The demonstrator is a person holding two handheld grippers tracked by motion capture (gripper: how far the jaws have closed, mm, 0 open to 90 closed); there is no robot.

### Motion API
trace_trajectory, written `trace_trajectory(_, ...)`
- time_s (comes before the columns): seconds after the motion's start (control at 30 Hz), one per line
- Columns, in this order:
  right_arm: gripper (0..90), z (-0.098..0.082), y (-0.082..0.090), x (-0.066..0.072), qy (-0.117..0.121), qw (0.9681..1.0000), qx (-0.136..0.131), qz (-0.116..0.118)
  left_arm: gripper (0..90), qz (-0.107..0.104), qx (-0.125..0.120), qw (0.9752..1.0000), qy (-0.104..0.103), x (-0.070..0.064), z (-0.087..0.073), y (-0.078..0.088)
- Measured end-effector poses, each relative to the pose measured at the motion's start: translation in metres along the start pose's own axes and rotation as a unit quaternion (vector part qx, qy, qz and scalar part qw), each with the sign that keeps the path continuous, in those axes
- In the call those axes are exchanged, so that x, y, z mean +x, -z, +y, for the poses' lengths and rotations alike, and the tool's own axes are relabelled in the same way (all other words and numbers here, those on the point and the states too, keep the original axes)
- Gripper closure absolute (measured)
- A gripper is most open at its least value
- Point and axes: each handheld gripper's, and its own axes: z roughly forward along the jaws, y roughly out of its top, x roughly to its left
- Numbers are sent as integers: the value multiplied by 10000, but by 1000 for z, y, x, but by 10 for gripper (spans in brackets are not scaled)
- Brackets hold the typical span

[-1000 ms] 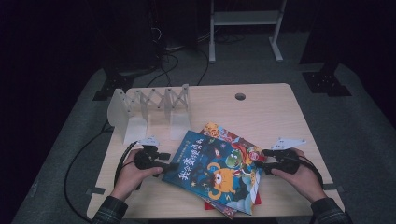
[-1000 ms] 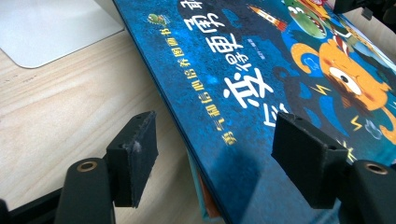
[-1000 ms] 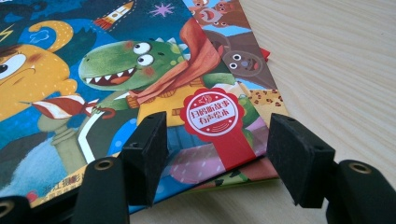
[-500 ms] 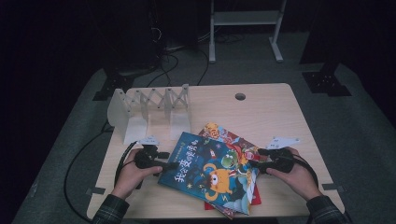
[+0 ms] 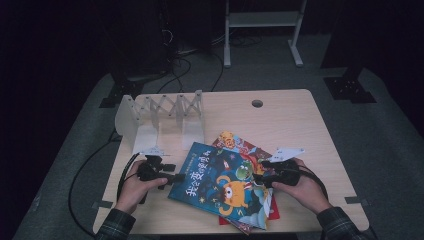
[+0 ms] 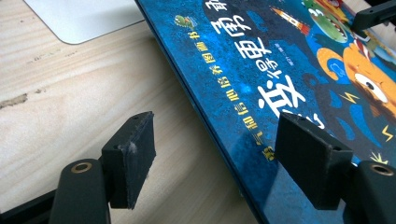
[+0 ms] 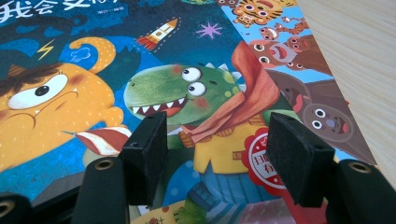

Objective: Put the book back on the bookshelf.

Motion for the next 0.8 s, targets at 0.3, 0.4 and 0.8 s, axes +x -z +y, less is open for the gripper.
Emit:
trace_trajectory(0.3, 346, -7, 9, -5, -151, 9997, 24, -164, 314, 64, -6, 10000, -41, -2, -1, 2)
trace_trajectory(0.4, 344, -13, 15, -8, -228, 9995, -5, -217, 301, 78, 27, 10000, -24, -3, -1, 2)
trace_trajectory(0.8, 304, -25, 23, -11, -585, 9981, -23, -177, 317, -55, 42, 9999, -130, -7, 0, -2)
